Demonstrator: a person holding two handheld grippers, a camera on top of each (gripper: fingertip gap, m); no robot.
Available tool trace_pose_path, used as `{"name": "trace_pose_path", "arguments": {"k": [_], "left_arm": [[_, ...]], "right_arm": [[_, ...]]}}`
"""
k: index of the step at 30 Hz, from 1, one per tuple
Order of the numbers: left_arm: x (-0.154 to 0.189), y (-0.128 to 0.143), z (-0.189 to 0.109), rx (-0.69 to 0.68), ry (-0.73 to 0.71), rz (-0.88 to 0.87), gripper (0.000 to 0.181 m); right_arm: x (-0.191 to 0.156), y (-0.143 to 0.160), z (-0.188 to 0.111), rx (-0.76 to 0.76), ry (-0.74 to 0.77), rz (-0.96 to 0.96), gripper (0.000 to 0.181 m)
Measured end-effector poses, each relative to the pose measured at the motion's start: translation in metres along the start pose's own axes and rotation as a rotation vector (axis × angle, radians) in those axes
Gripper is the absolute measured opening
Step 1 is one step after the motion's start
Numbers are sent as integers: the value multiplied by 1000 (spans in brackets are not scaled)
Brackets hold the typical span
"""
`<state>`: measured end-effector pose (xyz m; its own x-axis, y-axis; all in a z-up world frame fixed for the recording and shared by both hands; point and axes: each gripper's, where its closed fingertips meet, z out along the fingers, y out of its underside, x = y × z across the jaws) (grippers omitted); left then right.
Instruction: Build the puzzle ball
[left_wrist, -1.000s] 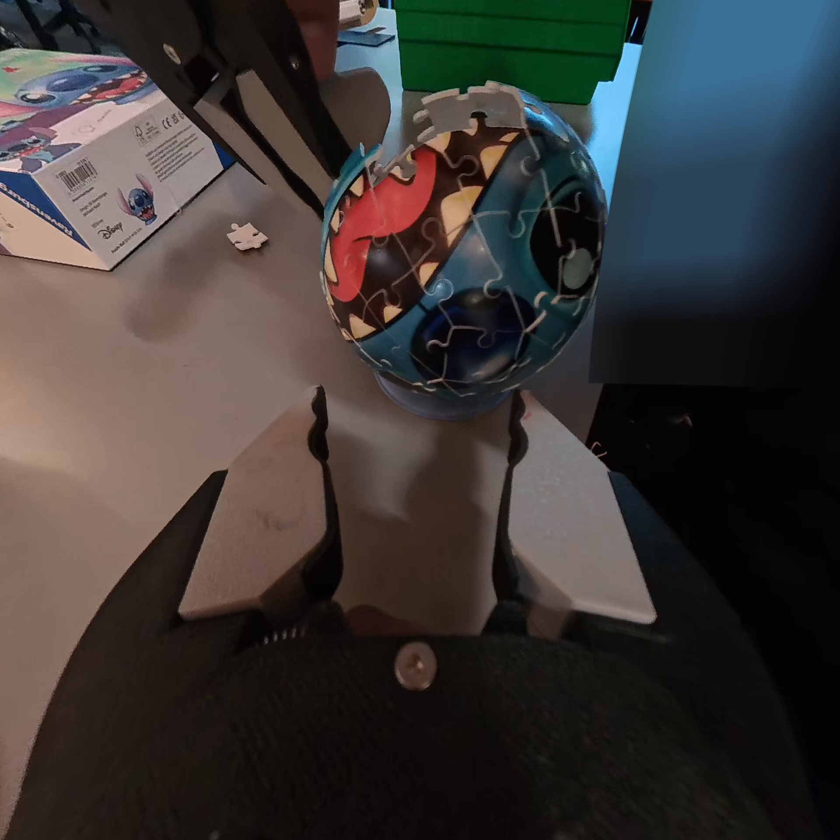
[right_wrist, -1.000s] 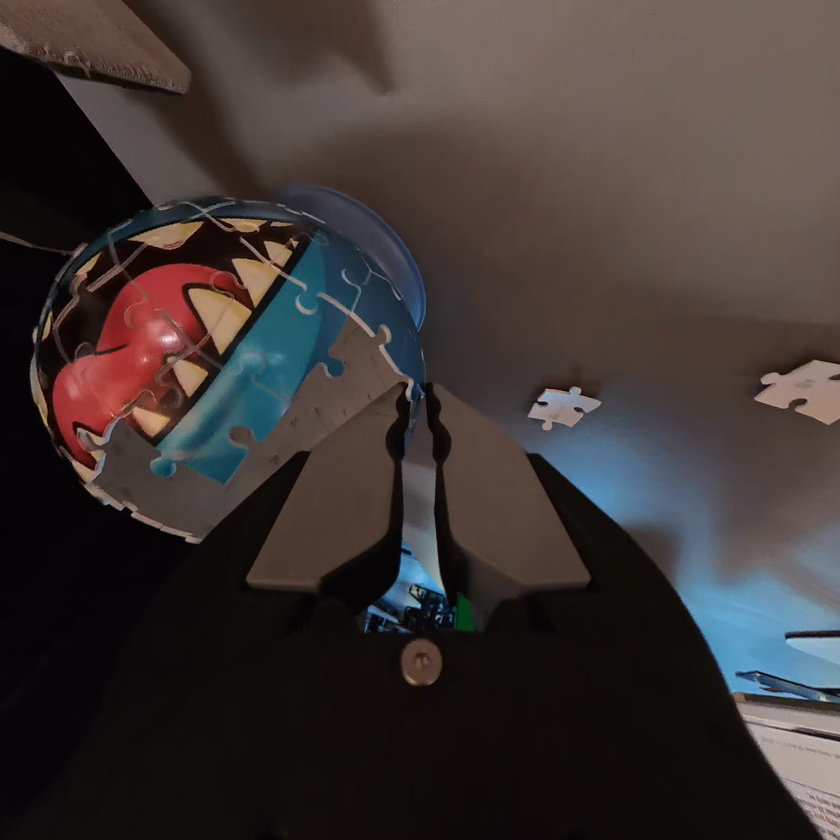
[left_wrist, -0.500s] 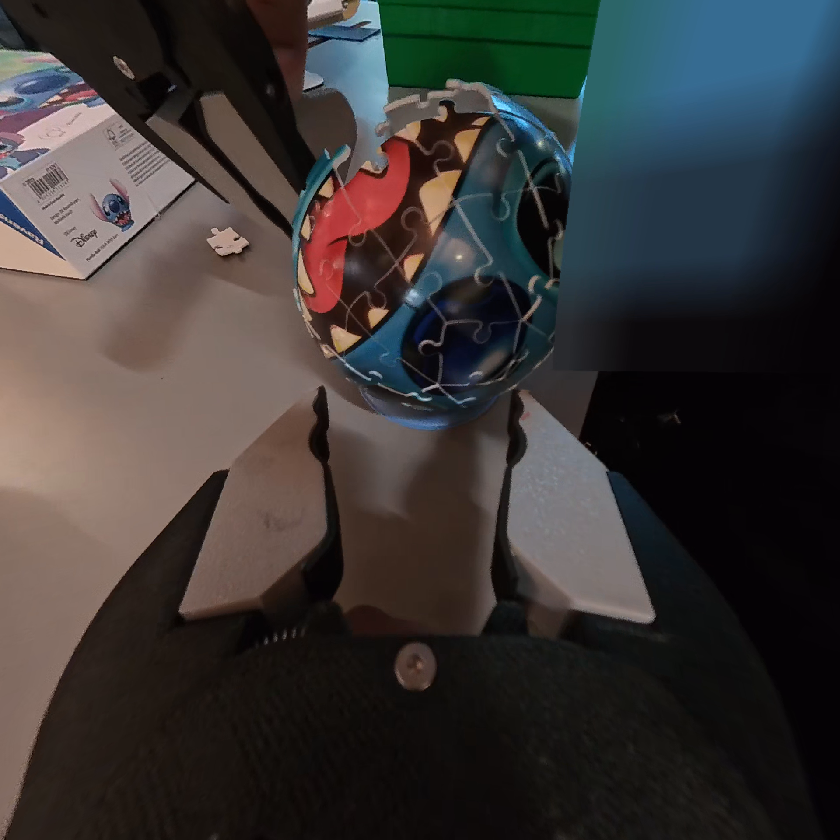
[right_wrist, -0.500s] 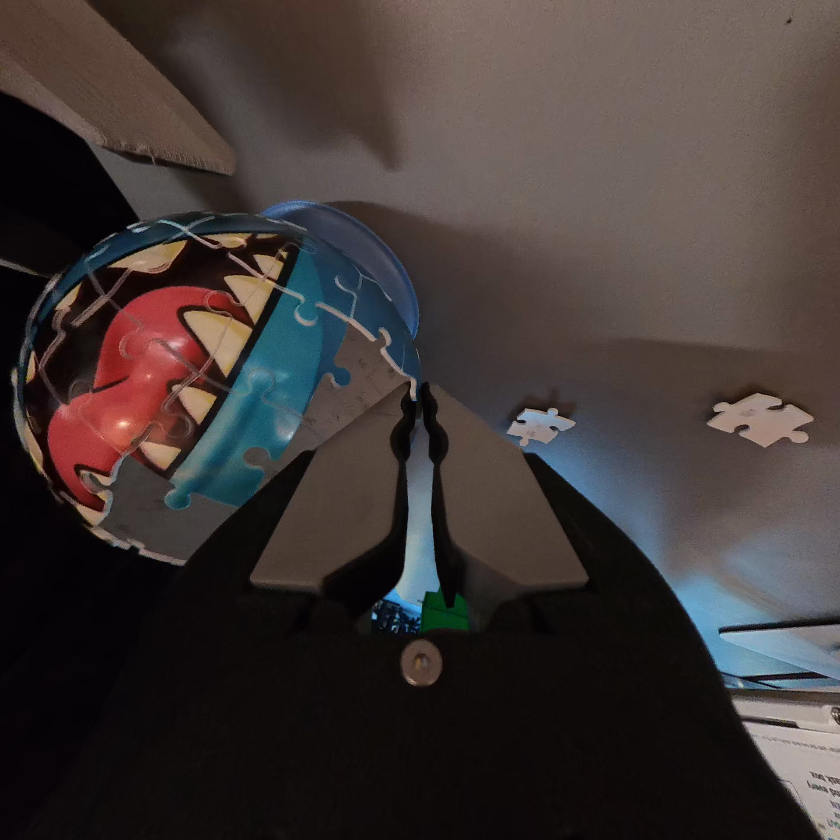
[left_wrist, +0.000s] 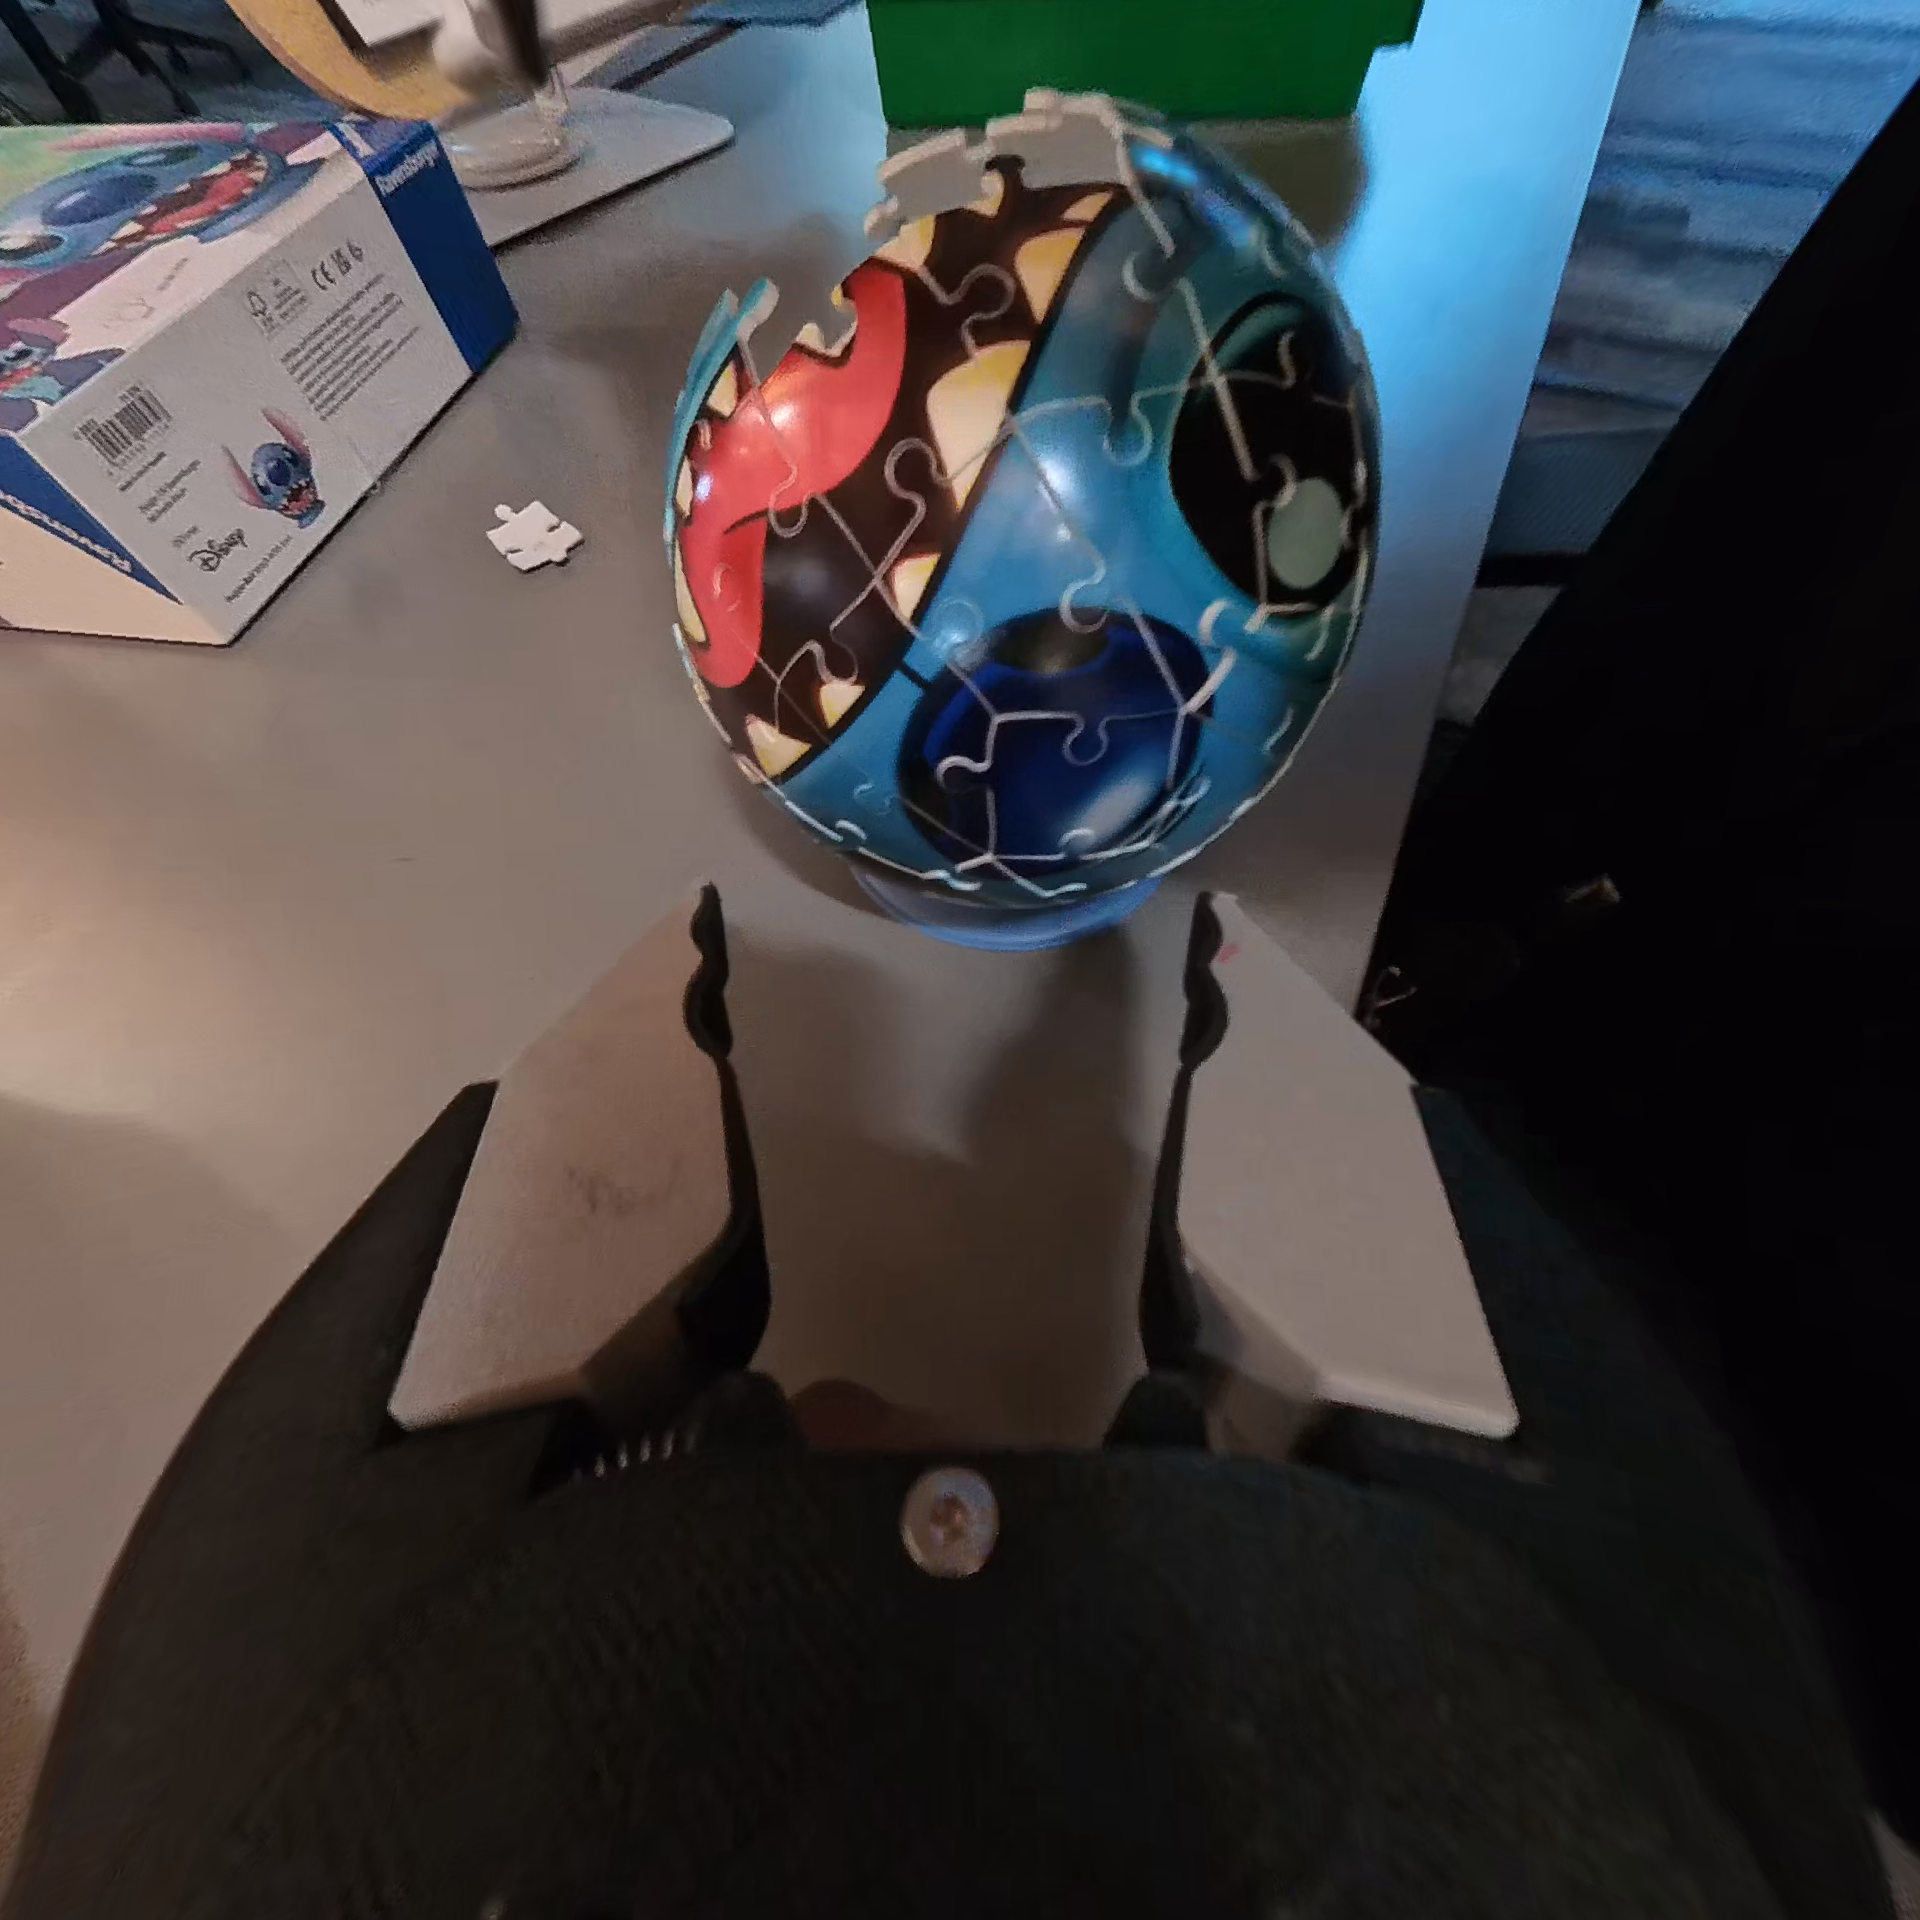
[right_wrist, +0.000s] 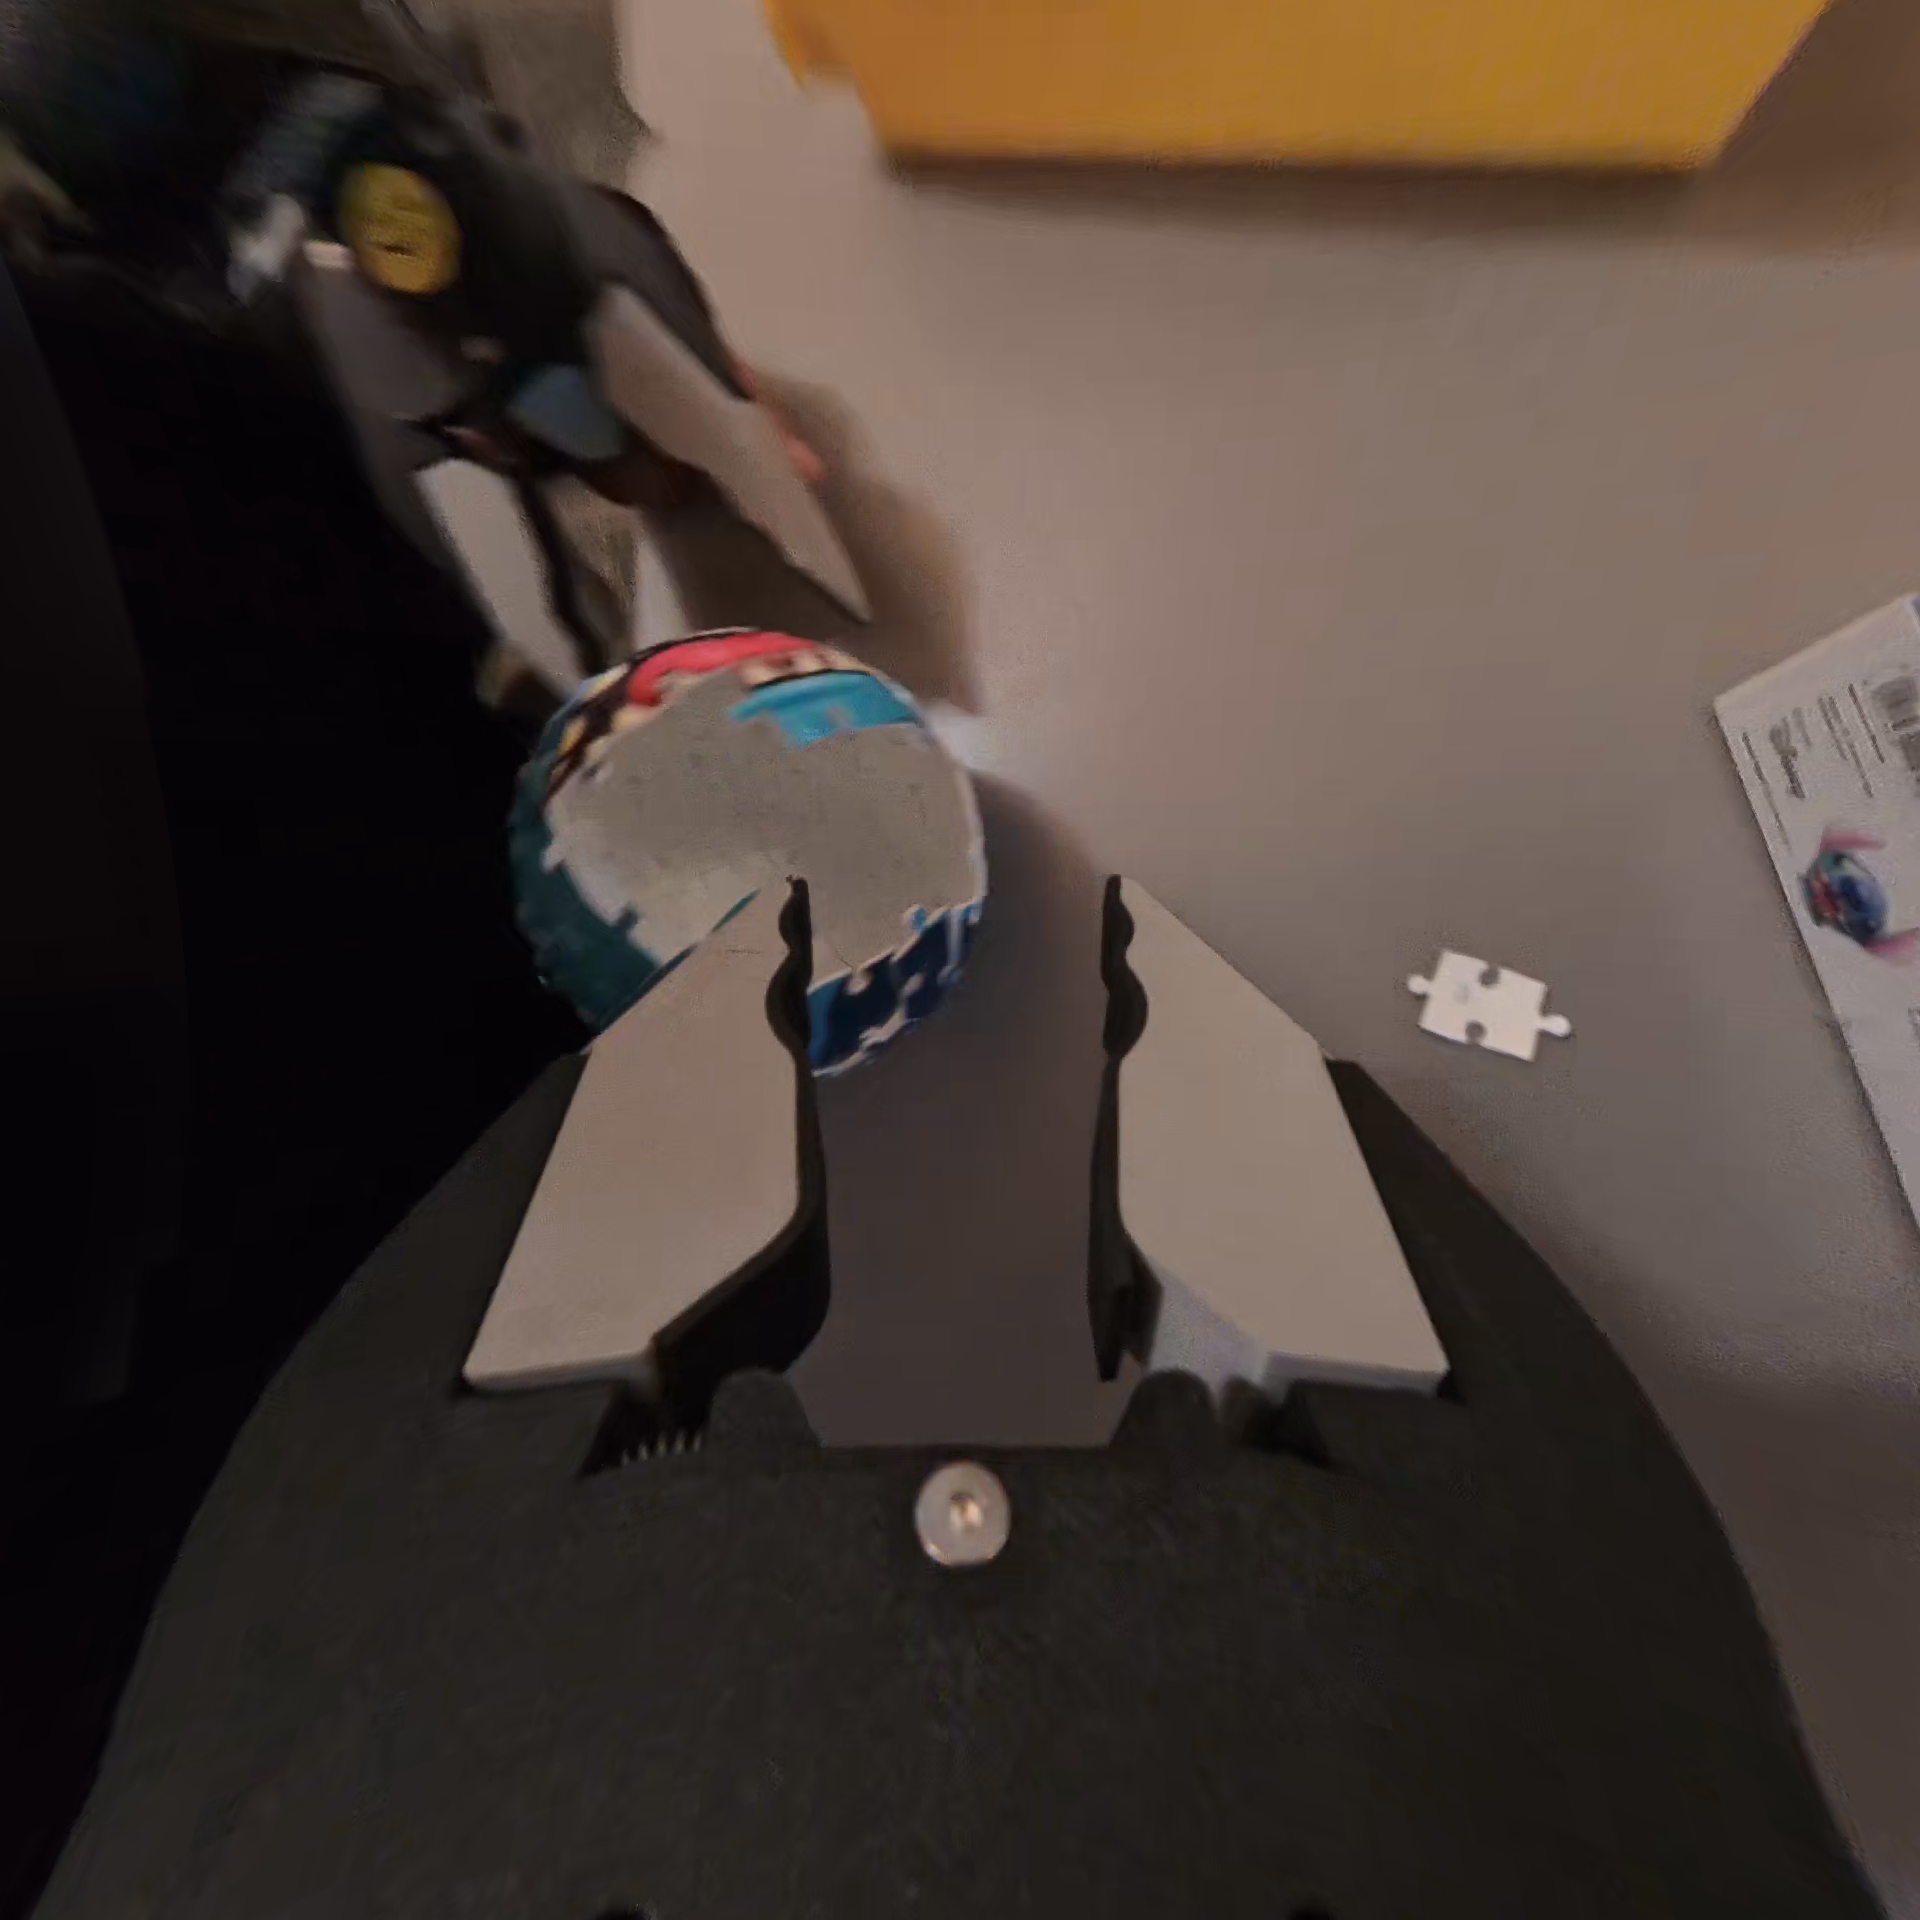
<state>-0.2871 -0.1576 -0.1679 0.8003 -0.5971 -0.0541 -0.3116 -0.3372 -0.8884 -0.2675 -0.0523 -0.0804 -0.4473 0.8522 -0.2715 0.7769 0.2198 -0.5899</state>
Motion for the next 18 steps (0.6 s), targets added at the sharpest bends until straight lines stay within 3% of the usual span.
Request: {"name": "trace_pose_path", "arguments": {"k": [5,8,11,18], "left_arm": [[-6,8,11,-72,29,107,100],[-5,4,16,-55,89,131,107],[-5,2,22,-62,92,168,109],[0,0,26,-77,46,159,108]], "right_arm": [[-46,49,3,368,107,-173,64],[-52,62,14,486,266,-246,68],[-48,67,35,480,352,-274,76],[-56,60,57,503,329,-354,80]]}}
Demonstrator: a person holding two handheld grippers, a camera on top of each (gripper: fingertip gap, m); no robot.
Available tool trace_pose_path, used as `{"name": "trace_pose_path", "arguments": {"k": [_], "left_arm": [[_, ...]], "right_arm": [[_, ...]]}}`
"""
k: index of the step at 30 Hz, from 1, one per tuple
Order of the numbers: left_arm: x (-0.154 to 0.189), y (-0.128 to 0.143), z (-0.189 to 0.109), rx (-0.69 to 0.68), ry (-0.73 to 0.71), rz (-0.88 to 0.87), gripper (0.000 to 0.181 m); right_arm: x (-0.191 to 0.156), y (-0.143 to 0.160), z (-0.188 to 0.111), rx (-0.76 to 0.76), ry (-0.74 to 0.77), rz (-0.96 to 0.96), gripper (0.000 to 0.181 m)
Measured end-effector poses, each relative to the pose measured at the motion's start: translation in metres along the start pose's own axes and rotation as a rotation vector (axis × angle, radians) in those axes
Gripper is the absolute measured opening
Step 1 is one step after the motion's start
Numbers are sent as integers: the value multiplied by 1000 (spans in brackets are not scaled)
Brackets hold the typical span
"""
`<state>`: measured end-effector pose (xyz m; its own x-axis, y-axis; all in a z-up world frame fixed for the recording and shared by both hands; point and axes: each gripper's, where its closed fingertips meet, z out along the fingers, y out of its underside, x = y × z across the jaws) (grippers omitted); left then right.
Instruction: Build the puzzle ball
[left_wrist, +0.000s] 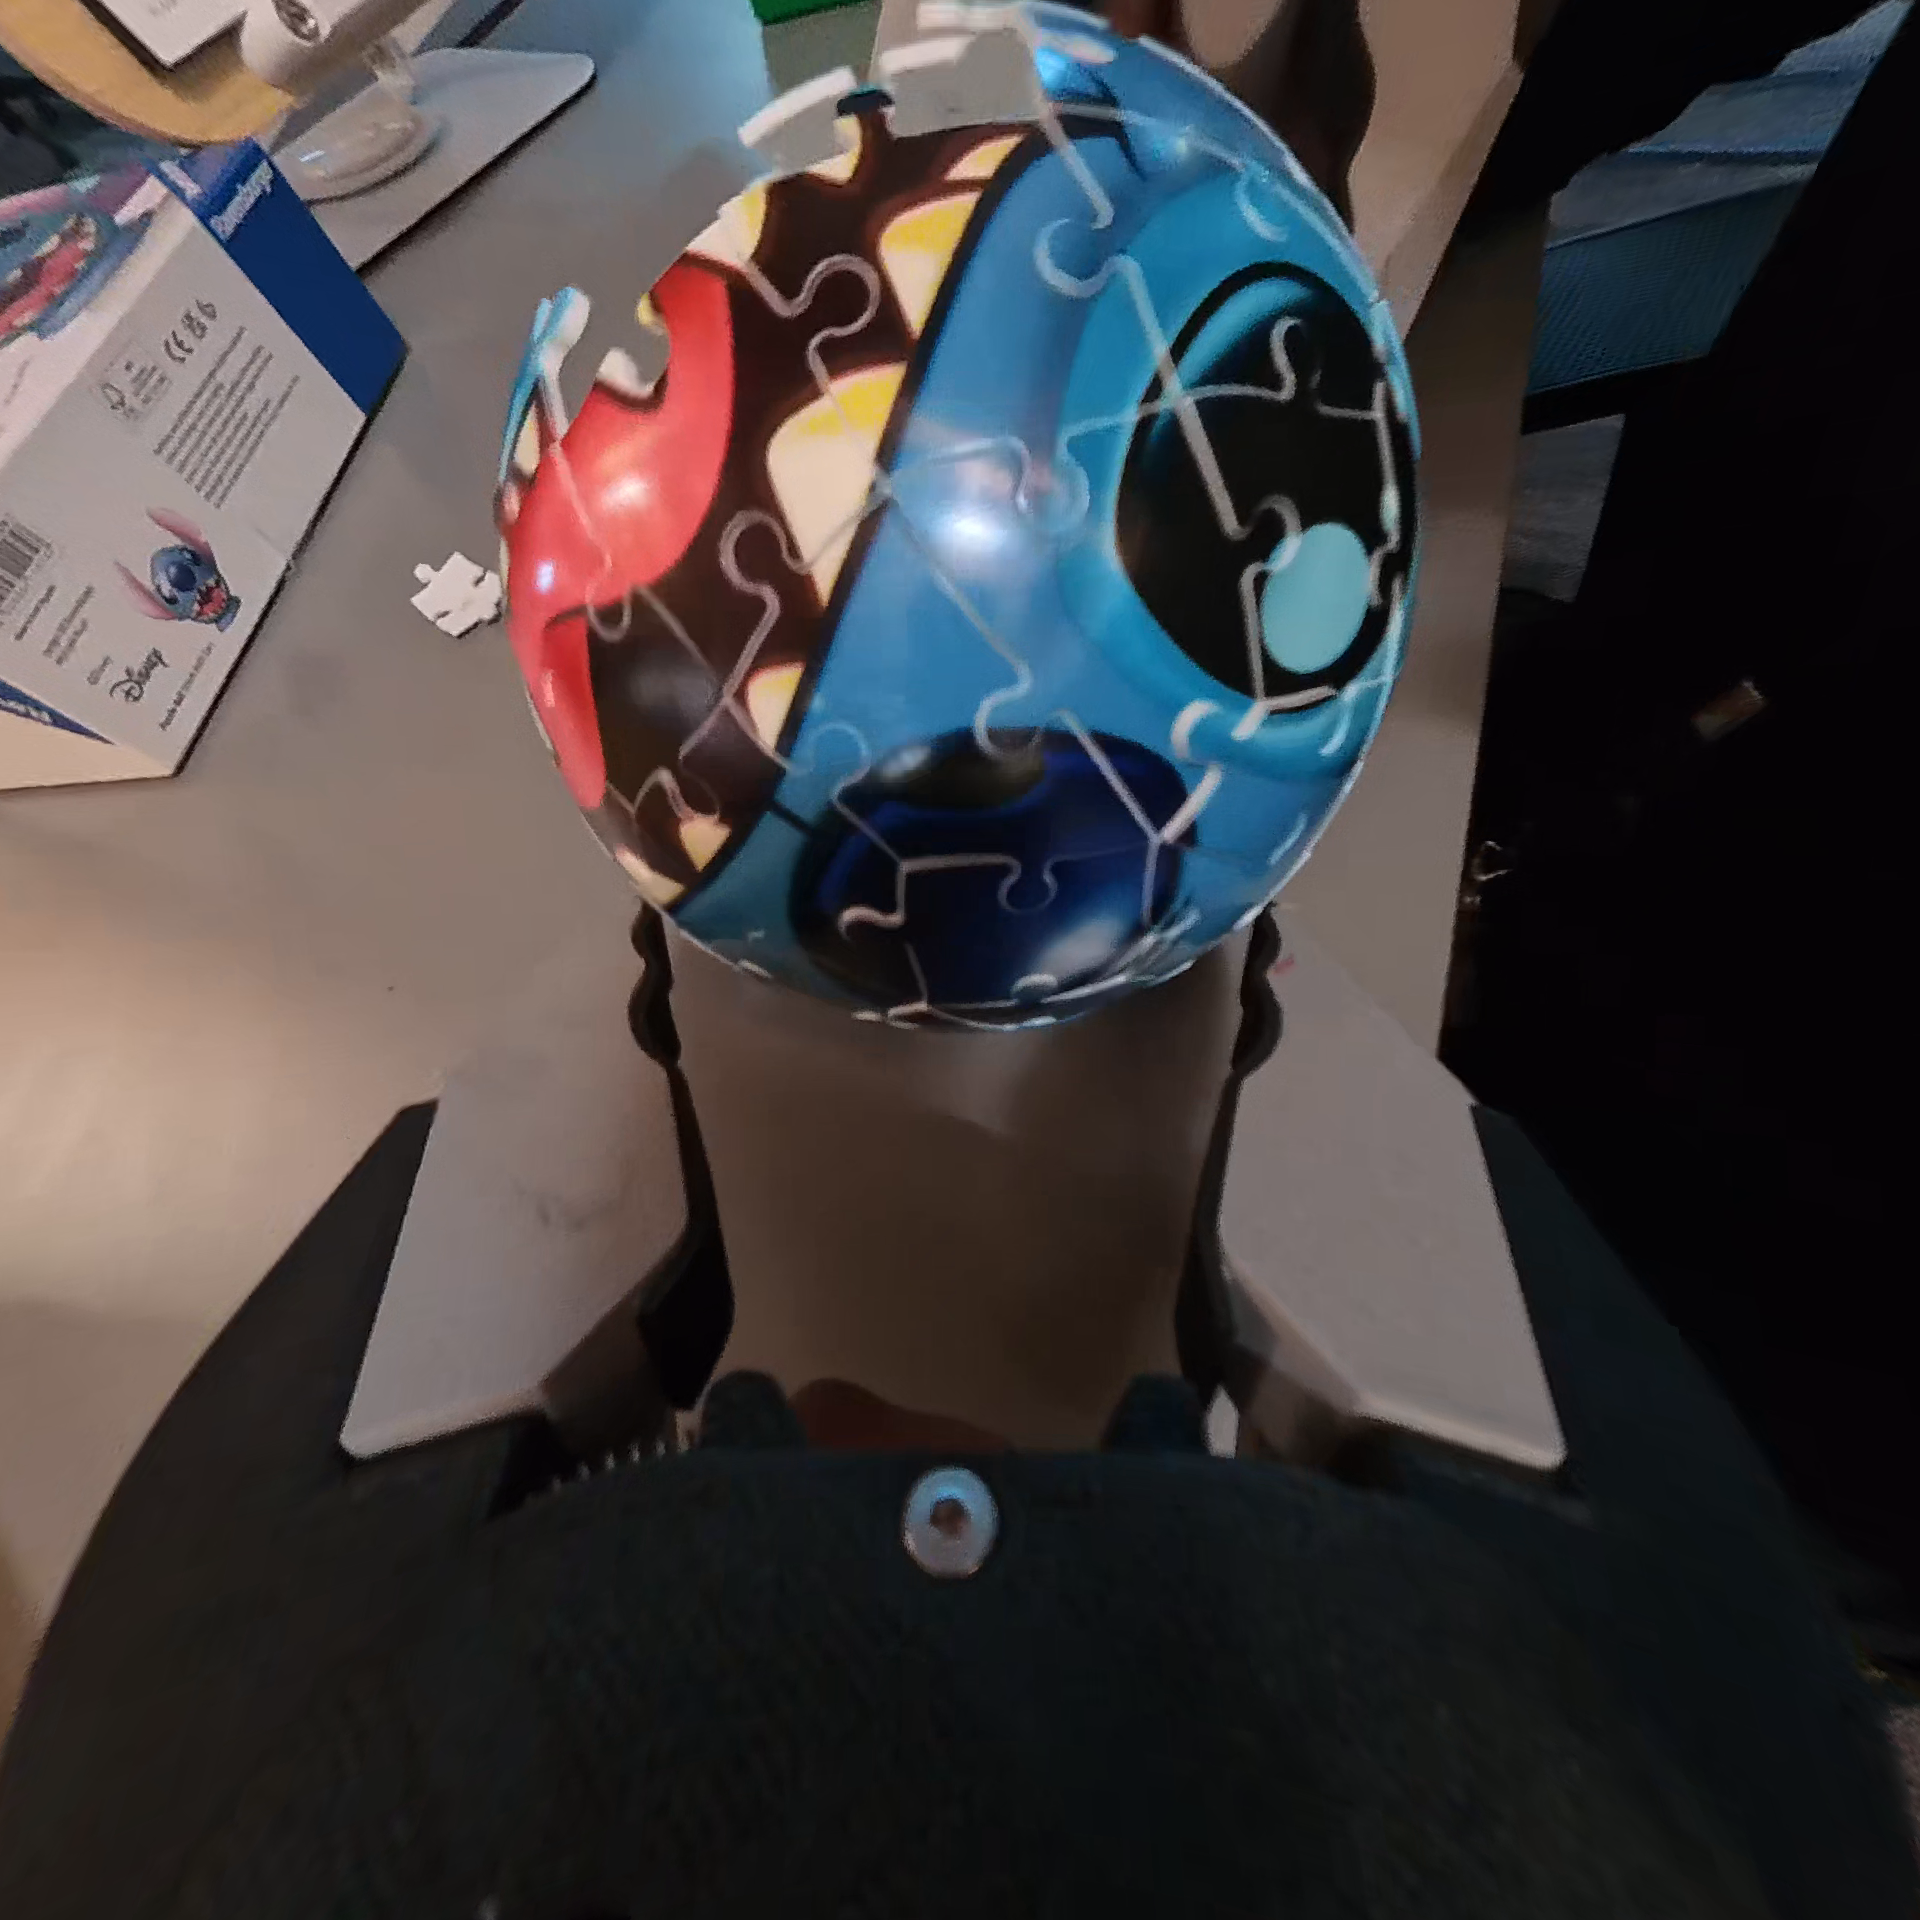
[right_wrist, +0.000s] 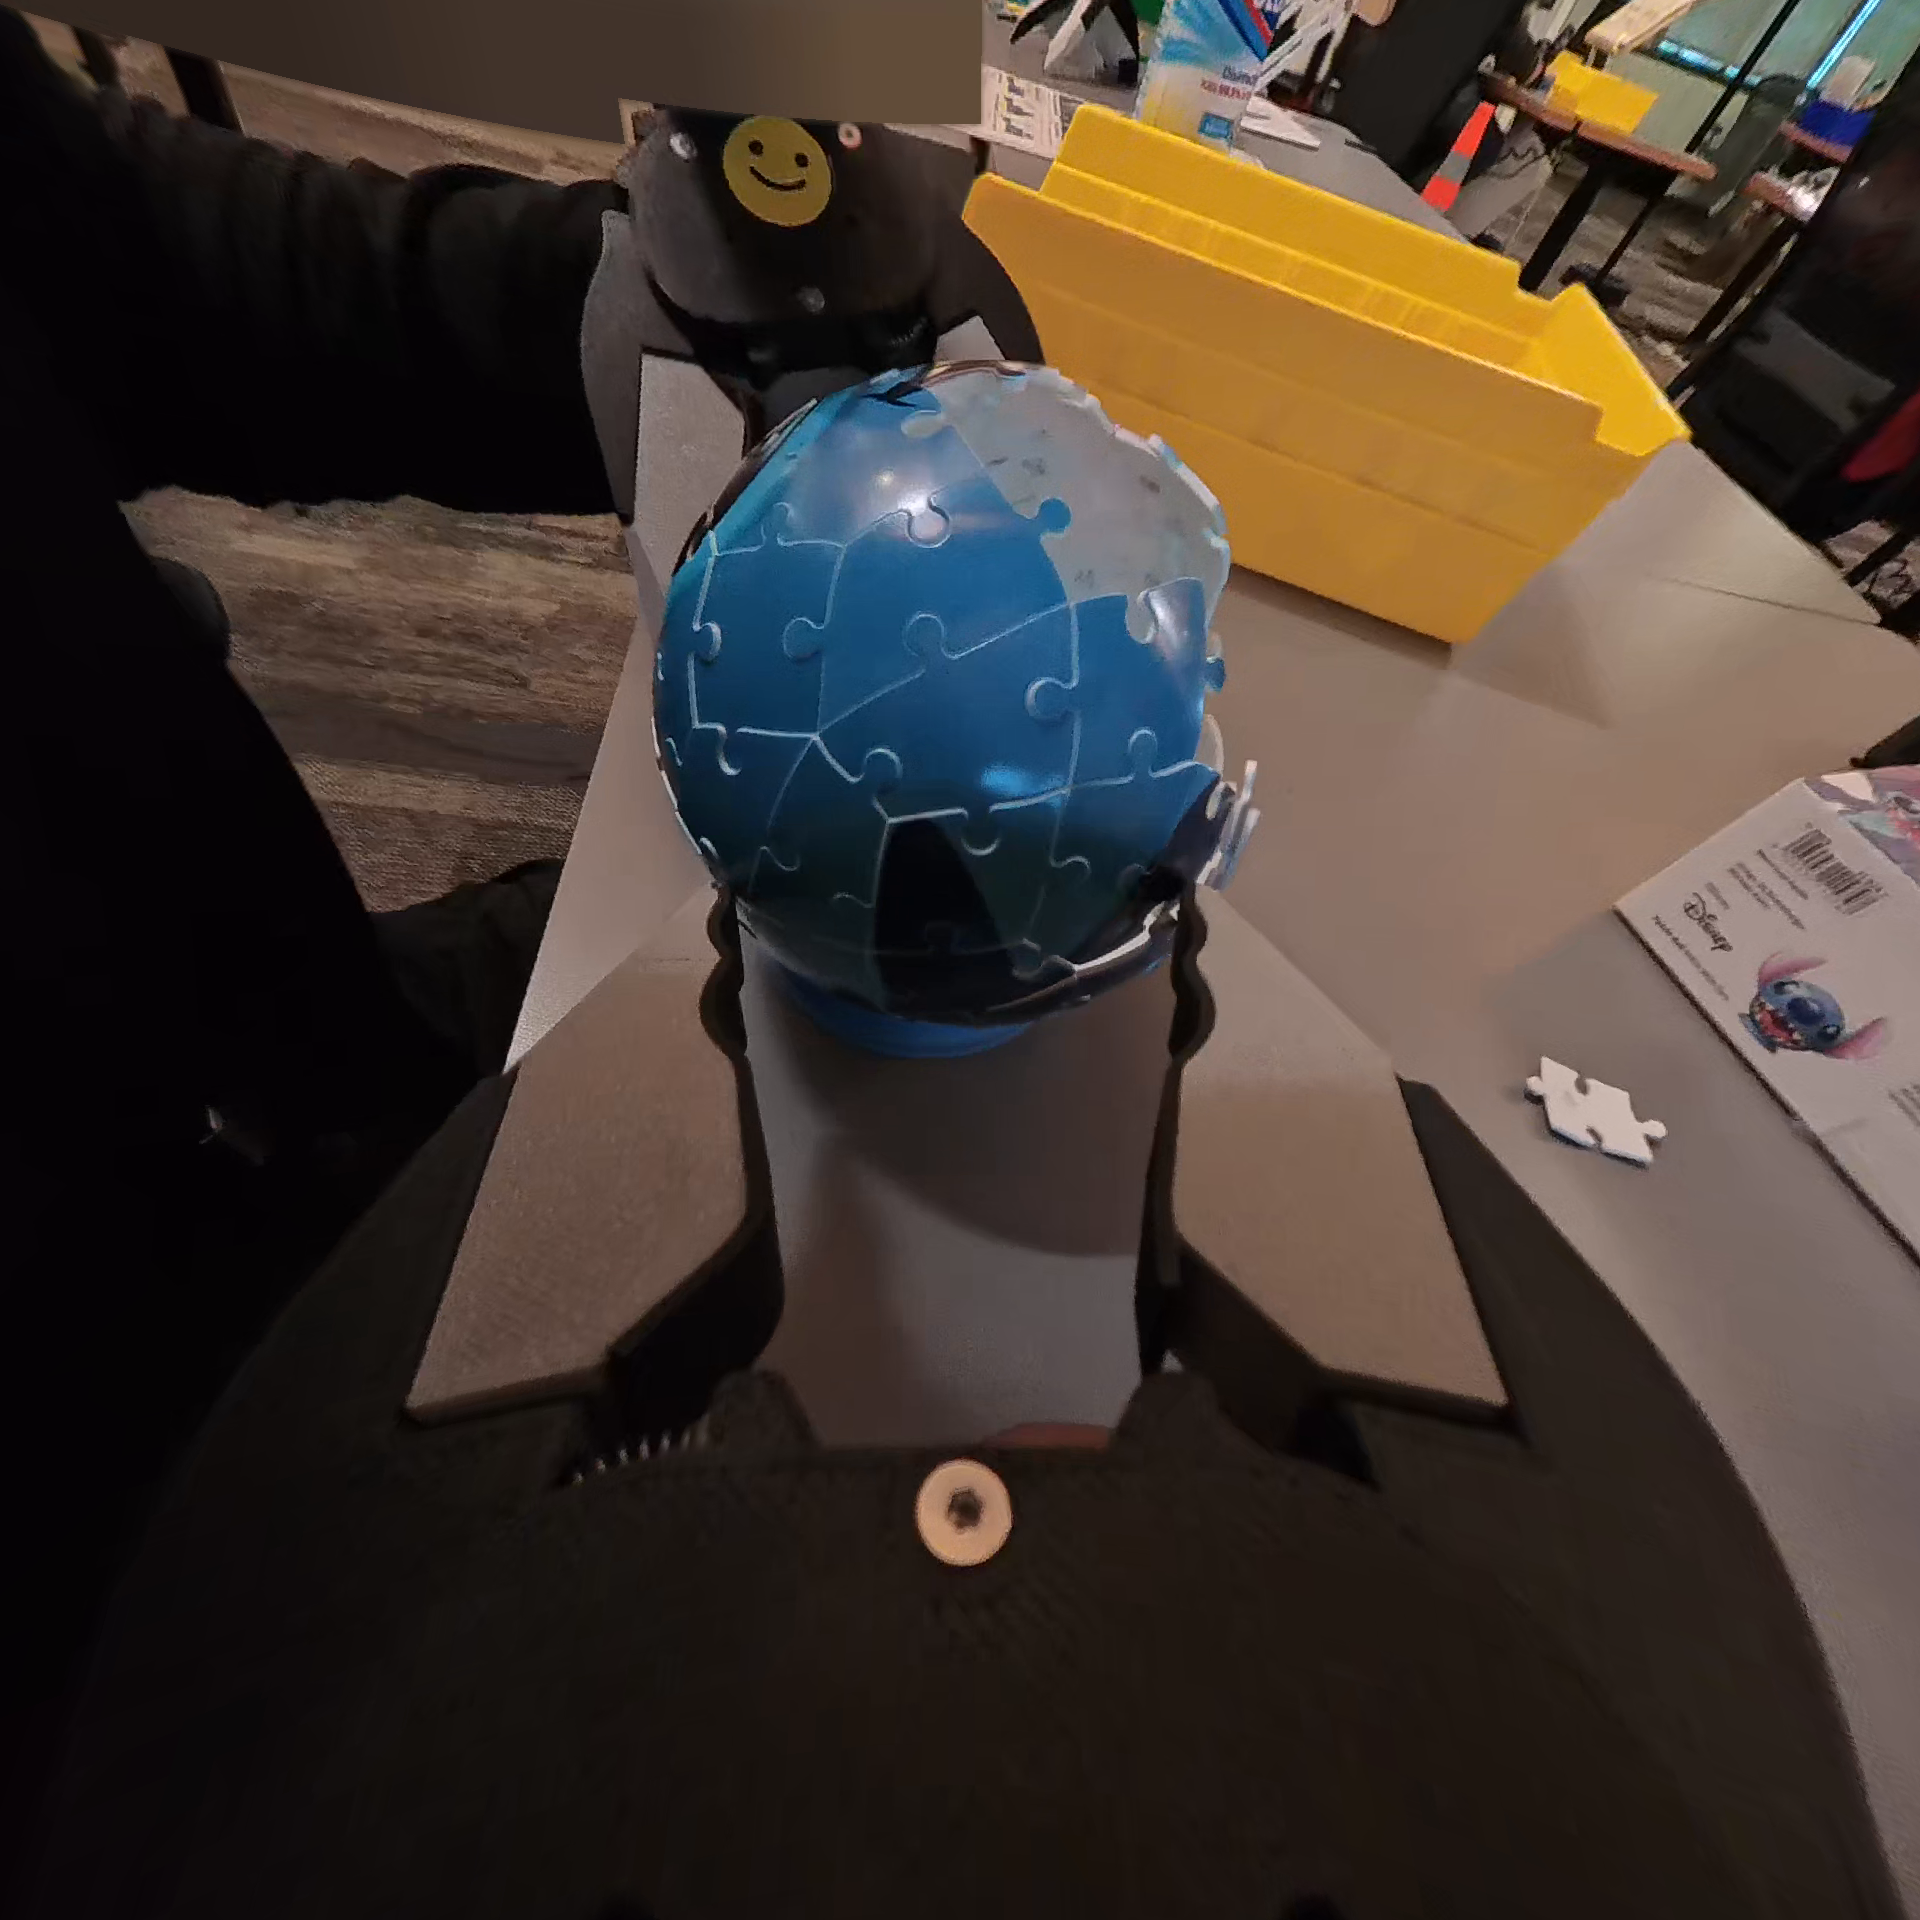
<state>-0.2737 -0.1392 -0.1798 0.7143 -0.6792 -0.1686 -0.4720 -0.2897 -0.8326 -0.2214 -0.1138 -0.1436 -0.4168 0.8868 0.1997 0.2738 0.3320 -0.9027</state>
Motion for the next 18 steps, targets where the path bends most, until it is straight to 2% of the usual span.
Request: {"name": "trace_pose_path", "arguments": {"k": [2,6,11,15,18], "left_arm": [[2,-3,-4,11,-3,-45,106],[7,-19,-17,79,4,-127,104],[5,-12,-25,81,-33,-17,95],[1,8,-13,-3,-52,82,108],[3,3,-1,-1,-56,127,111]], "right_arm": [[0,3,1,-2,-12,24,82],[-4,7,3,-20,34,-47,87],[0,14,7,-51,80,-28,91],[-3,21,14,-90,56,-7,94],[-4,28,23,-148,64,-28,95]]}}
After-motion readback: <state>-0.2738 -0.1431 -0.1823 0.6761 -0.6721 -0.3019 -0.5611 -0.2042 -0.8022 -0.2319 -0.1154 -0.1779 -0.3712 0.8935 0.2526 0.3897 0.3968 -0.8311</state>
